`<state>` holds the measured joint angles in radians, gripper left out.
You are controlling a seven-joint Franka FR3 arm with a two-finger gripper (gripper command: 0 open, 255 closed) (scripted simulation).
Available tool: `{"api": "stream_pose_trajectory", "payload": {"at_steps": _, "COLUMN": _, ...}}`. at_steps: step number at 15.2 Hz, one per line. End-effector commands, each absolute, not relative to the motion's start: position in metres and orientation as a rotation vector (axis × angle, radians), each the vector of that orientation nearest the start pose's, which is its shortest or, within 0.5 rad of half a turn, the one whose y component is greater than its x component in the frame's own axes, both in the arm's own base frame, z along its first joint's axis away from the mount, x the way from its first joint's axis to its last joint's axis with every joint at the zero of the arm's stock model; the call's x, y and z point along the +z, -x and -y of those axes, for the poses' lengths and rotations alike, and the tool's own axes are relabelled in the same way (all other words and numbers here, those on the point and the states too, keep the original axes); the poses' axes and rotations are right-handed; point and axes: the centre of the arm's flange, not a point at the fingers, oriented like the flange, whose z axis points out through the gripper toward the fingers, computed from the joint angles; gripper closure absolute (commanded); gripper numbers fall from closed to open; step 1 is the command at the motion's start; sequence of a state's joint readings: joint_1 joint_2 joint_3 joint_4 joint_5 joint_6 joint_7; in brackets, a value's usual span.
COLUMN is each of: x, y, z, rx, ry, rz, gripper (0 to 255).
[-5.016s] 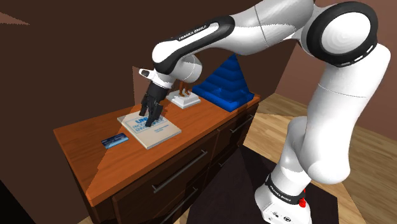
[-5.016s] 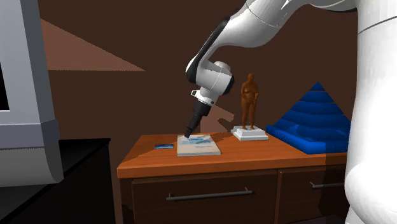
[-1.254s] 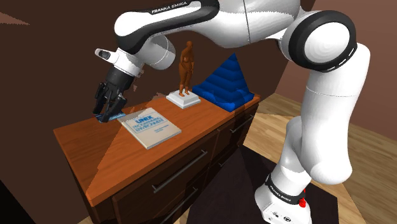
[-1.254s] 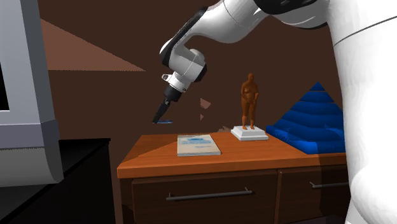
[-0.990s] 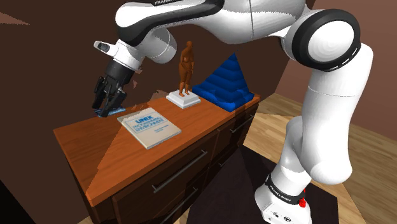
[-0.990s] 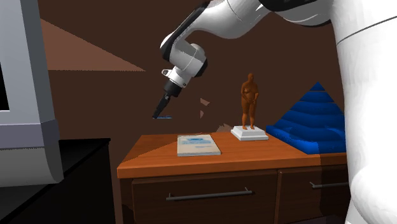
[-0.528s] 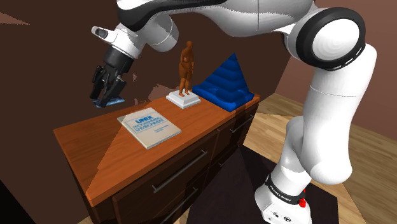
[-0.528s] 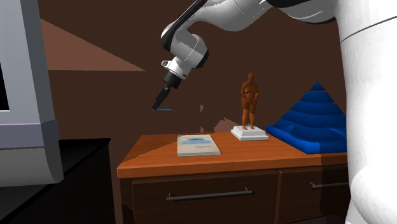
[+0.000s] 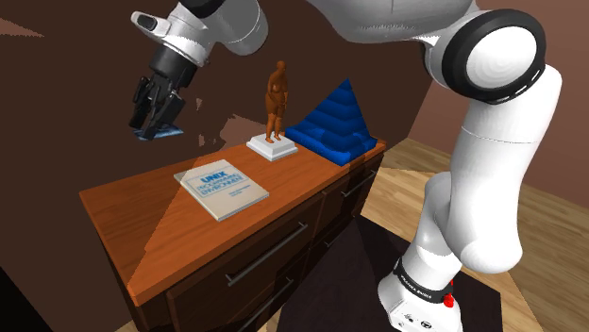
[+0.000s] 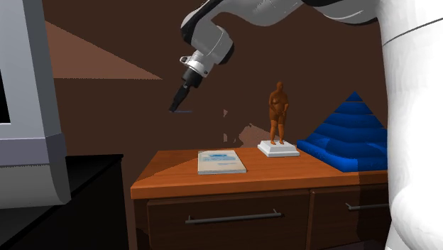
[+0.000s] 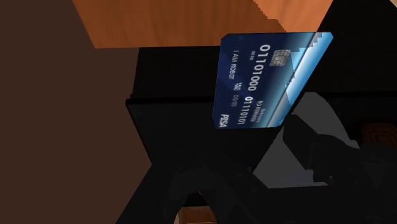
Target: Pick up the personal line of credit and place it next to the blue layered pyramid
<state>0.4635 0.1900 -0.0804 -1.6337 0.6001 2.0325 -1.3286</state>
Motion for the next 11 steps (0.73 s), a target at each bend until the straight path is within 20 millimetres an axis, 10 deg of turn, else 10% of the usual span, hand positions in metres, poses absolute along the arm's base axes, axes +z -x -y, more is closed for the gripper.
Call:
{"api": "stream_pose_trajectory", "payload": {"at_steps": 1, "x": 0.544, "y": -0.583, "z": -0.274, "rx": -0.594, "ry": 1.966, "rz": 1.829, "gripper": 255}}
{"api": "stream_pose_trajectory", "payload": {"at_steps": 11, "x": 0.597, "y": -0.583, "z": -0.274, "rx": -0.594, "ry": 1.966, "rz": 1.829, "gripper": 255}}
